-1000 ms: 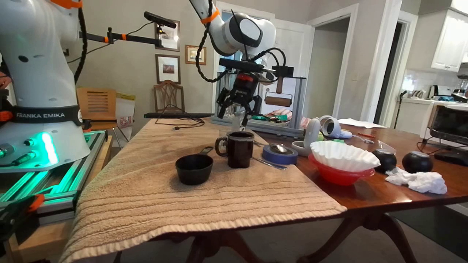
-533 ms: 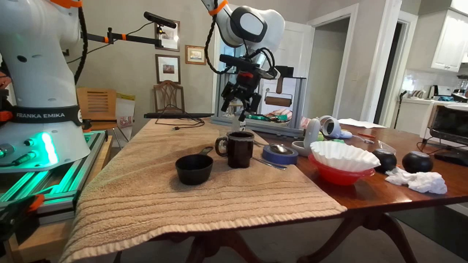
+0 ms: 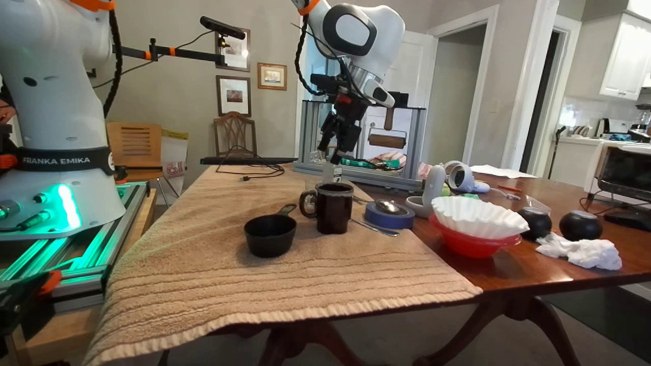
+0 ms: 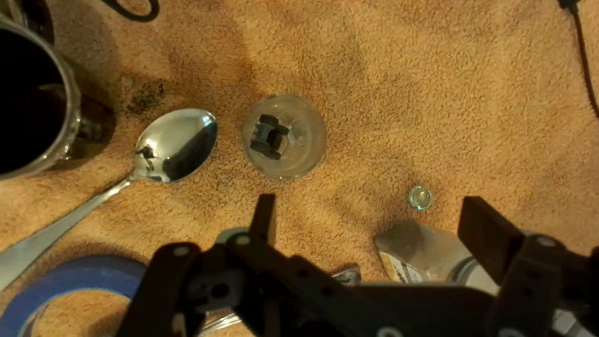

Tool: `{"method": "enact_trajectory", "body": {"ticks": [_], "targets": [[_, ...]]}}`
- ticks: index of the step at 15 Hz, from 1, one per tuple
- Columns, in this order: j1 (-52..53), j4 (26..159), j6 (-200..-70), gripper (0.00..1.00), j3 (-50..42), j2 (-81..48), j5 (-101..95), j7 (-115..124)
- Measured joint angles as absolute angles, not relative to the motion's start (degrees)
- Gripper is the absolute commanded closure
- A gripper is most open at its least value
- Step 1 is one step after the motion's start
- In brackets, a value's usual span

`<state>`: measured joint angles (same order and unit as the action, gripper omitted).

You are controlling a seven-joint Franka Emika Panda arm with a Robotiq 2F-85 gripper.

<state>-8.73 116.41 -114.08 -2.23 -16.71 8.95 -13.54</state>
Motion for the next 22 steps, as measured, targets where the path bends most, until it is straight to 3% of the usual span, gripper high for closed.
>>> {"method": "enact_trajectory", "body": {"ticks": [8, 22], "targets": [[-8.4, 116.1, -114.6, 0.00, -3.2, -17.3, 12.4, 5.2], [-7.9, 115.1, -120.1, 0.00, -3.1, -15.9, 12.1, 2.7]]}}
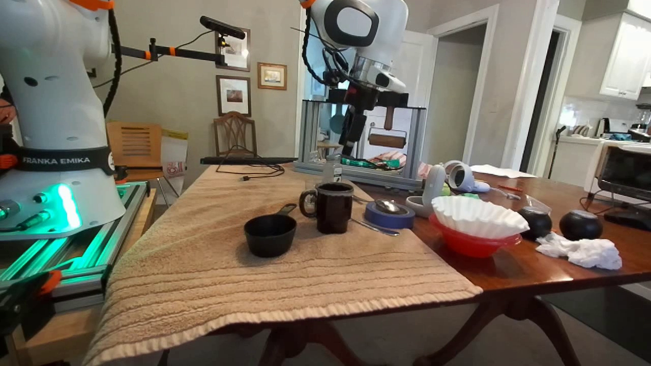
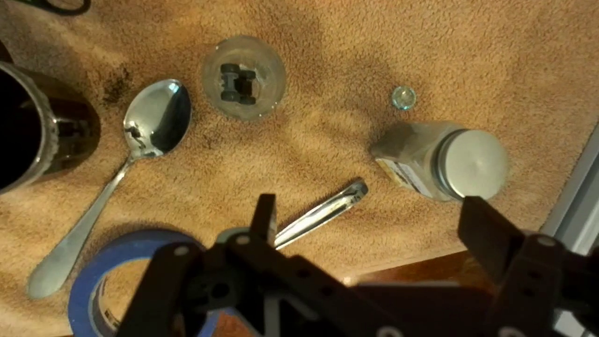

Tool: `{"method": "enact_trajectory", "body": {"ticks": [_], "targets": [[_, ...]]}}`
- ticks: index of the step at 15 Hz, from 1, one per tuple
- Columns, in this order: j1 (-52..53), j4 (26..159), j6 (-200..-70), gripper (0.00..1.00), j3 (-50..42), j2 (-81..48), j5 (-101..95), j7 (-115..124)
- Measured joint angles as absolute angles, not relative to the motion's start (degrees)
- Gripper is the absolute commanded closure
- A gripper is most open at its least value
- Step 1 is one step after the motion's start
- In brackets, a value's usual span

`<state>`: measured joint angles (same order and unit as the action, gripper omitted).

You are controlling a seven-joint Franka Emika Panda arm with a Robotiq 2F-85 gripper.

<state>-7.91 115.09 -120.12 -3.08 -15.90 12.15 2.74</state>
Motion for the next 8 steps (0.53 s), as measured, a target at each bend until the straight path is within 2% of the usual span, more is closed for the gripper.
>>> {"method": "enact_trajectory", "body": {"ticks": [8], "targets": [[-6.4, 114.4, -135.3, 0.00, -1.9, -14.0, 11.1, -8.0]]}}
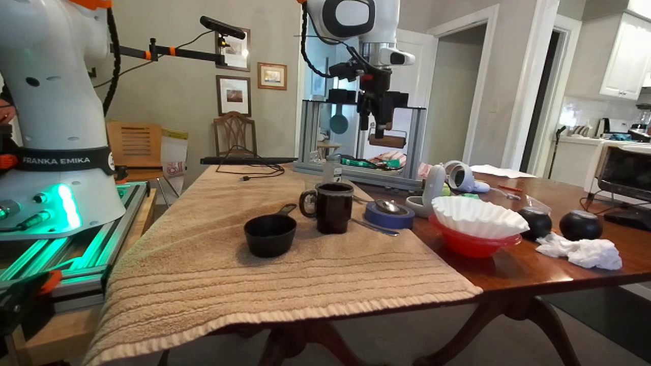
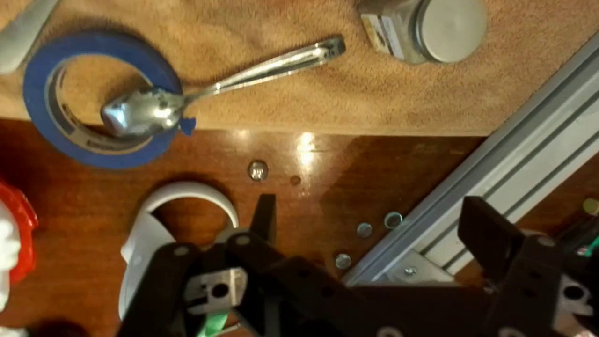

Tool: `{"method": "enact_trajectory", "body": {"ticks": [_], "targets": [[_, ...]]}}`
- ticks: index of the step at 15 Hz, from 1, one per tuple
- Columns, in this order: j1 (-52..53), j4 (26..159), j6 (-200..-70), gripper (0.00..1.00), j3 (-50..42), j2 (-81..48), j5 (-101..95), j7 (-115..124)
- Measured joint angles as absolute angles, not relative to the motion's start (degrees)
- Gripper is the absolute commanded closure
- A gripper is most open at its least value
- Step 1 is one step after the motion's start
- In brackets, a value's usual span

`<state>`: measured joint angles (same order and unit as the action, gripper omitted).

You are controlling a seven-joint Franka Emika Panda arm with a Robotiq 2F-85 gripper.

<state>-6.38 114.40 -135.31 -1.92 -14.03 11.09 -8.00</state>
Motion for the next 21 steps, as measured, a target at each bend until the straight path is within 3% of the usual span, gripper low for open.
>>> {"method": "enact_trajectory", "body": {"ticks": [11, 21], "targets": [[-5.1, 117.3, -142.9, 0.00, -0.1, -1.5, 10.8, -34.4], [-3.0, 114.5, -145.5, 0.00, 0.7, -1.8, 13.3, -45.3]]}}
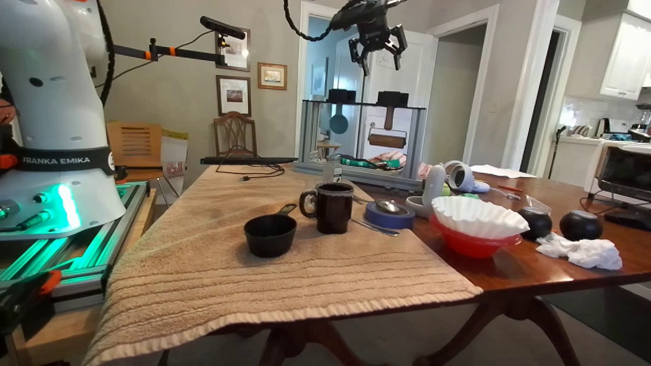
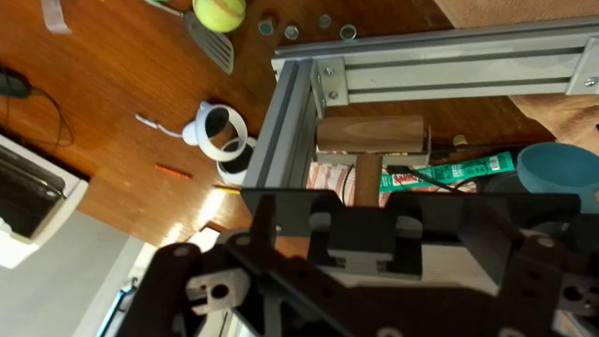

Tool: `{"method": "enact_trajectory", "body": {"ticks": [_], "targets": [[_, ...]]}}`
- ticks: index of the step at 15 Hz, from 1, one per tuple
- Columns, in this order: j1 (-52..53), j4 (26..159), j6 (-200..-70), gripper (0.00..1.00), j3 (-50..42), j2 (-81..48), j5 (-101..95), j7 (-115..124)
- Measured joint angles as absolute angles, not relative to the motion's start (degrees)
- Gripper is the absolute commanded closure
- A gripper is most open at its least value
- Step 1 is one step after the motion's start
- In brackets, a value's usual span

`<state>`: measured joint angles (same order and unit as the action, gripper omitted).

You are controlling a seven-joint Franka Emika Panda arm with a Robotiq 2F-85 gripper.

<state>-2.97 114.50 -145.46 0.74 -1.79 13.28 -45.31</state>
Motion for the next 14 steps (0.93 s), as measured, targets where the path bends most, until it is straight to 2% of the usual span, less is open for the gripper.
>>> {"method": "enact_trajectory", "body": {"ticks": [9, 14], "targets": [[-1.5, 100.3, -142.6, 0.00, 5.9, -10.0, 25.4, -71.3], [-0.8, 92.5, -140.0, 0.00, 6.5, -17.1, 18.2, -68.2]]}}
